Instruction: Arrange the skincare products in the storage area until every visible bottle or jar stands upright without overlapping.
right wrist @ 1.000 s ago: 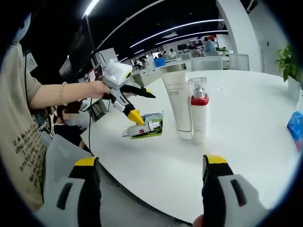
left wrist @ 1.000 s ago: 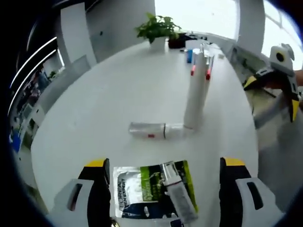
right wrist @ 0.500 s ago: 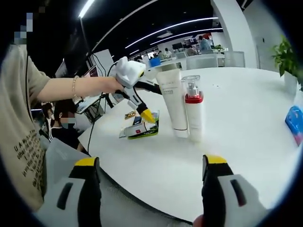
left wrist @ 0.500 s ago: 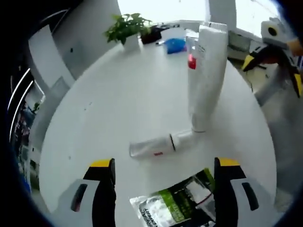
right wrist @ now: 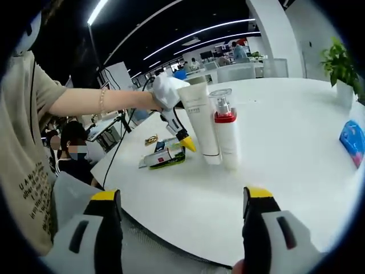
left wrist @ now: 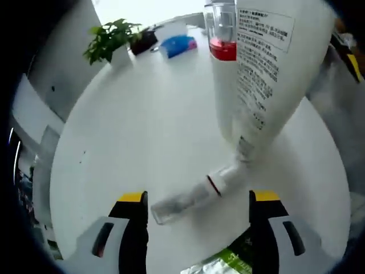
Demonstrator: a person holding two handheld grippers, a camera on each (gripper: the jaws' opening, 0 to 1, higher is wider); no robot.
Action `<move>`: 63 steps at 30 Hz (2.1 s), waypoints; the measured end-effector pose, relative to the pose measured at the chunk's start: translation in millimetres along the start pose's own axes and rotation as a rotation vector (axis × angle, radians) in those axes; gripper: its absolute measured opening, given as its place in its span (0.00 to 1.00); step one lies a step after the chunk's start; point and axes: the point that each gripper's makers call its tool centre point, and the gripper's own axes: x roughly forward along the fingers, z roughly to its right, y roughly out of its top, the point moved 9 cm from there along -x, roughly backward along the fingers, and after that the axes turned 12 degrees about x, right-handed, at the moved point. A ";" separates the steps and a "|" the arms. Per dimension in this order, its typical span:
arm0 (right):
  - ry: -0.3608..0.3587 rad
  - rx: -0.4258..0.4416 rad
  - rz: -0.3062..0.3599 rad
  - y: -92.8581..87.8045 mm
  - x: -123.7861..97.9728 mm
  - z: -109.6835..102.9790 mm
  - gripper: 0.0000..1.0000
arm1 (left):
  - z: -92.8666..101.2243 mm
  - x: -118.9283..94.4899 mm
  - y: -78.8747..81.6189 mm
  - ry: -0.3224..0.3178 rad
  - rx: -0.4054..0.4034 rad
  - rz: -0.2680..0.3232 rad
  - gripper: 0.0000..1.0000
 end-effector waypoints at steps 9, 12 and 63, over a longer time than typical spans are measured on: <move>-0.006 0.008 -0.006 -0.7 1.3 1.3 0.87 | -4.4 11.6 -15.3 -0.050 0.027 -0.039 0.39; -0.006 0.007 -0.011 -1.0 1.6 1.1 0.87 | -6.8 10.8 -20.3 -0.042 0.016 -0.051 0.28; 0.164 -0.093 -0.001 8.3 5.9 -28.6 0.83 | 97.3 -113.6 1.6 0.261 -0.628 0.202 0.16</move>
